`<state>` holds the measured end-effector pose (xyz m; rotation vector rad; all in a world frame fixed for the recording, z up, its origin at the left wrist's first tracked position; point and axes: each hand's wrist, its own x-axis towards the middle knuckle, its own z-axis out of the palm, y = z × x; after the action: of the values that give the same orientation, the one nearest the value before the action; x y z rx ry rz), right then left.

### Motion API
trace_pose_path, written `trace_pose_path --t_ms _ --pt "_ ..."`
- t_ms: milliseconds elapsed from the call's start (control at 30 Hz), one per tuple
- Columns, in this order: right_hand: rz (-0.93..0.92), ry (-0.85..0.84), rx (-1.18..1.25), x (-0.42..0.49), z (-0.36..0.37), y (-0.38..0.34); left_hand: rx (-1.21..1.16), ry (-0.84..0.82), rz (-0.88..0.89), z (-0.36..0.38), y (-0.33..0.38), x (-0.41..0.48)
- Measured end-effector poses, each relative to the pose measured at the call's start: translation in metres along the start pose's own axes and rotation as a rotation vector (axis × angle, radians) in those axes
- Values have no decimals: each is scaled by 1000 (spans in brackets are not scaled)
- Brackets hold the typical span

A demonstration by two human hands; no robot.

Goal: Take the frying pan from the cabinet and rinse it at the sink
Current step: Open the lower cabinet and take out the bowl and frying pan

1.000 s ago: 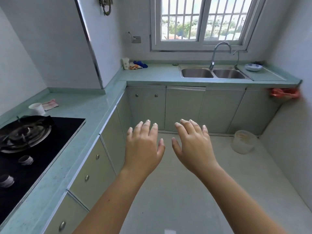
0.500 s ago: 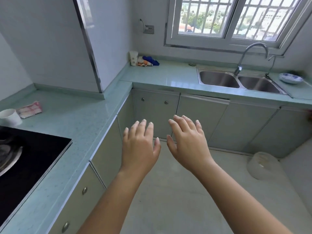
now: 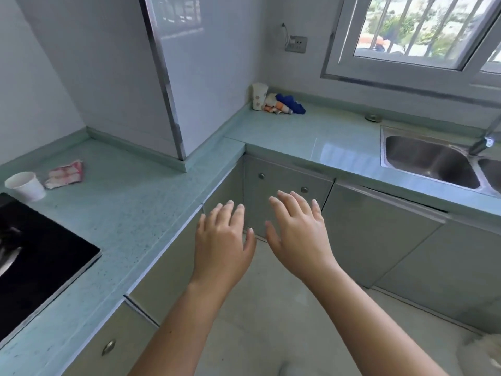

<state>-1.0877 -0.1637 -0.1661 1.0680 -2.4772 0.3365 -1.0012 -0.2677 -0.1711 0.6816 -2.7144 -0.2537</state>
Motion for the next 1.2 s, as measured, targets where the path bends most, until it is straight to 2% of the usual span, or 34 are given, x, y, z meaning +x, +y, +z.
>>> trace_pose_path --t_ms 233,367,500,667,833,1067,1200 --pt "-168 -10 116 89 45 51 -130 132 -244 27 12 70" --pt "-281 -68 227 125 74 36 -279 205 -425 36 -10 86" --pt "-430 -138 280 157 102 17 -433 211 -624 52 -38 103" --pt "-538 -195 300 194 143 -19 -615 253 -769 70 -75 121" --pt "-681 -288 334 206 184 -49 -822 432 -1001 100 -105 122" --pt "-793 -403 343 206 232 -46 -1114 629 -1270 132 -111 116" --pt "-831 -435 384 206 259 -40 -1184 696 -1390 160 -106 118"
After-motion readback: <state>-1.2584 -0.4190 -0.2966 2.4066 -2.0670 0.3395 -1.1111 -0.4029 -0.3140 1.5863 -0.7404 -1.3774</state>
